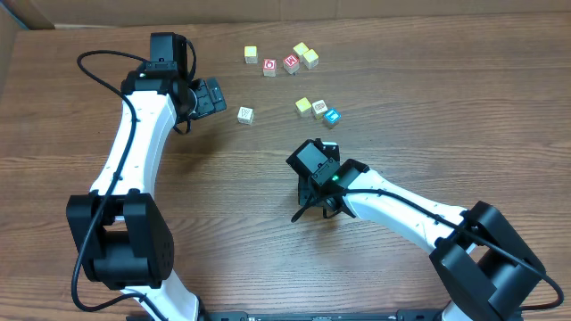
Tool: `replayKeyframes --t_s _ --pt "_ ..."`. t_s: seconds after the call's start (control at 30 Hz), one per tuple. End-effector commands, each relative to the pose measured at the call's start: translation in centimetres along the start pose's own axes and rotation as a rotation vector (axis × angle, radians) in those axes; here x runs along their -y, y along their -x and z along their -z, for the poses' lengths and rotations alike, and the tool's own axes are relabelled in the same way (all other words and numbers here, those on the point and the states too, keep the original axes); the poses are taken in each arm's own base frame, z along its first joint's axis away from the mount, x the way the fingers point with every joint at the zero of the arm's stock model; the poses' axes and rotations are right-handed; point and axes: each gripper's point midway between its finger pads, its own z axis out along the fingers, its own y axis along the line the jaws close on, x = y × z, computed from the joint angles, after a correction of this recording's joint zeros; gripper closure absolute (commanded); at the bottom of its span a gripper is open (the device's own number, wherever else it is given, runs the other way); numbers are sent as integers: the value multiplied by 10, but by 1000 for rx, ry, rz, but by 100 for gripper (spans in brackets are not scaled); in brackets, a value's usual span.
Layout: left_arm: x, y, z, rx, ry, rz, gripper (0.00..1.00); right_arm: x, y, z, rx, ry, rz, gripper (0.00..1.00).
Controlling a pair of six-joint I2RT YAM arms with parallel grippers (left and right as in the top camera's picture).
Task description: Flip 5 blocks
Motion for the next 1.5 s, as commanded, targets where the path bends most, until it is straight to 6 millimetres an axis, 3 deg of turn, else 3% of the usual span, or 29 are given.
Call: replayKeyframes --t_s 0.0,0.13,0.2,0.27,0.4,0.53,0.73,1.13,1.27,1.47 --pt "2 6 1 15 5 19 0 1 1 -1 14 -9 25 49" --pt "2 6 1 16 6 19 0 -12 20 13 36 38 120 43" --pt "2 6 1 16 6 19 0 -20 43 30 62 65 144 34" --pt "2 6 1 15 5 19 0 -23 78 55 109 89 155 32" --pt "2 6 1 16 6 19 0 -16 139 101 214 122 156 32" --pt "2 6 1 16 6 19 0 3 177 114 304 133 194 32" --pt "2 6 1 16 6 19 0 32 194 79 284 84 238 27" --pt "2 6 1 16 6 19 0 33 188 -27 186 63 307 23" --pt "2 6 1 16 6 19 0 32 189 -39 191 64 308 23" --pt "2 6 1 16 5 19 0 29 195 -40 217 73 307 26"
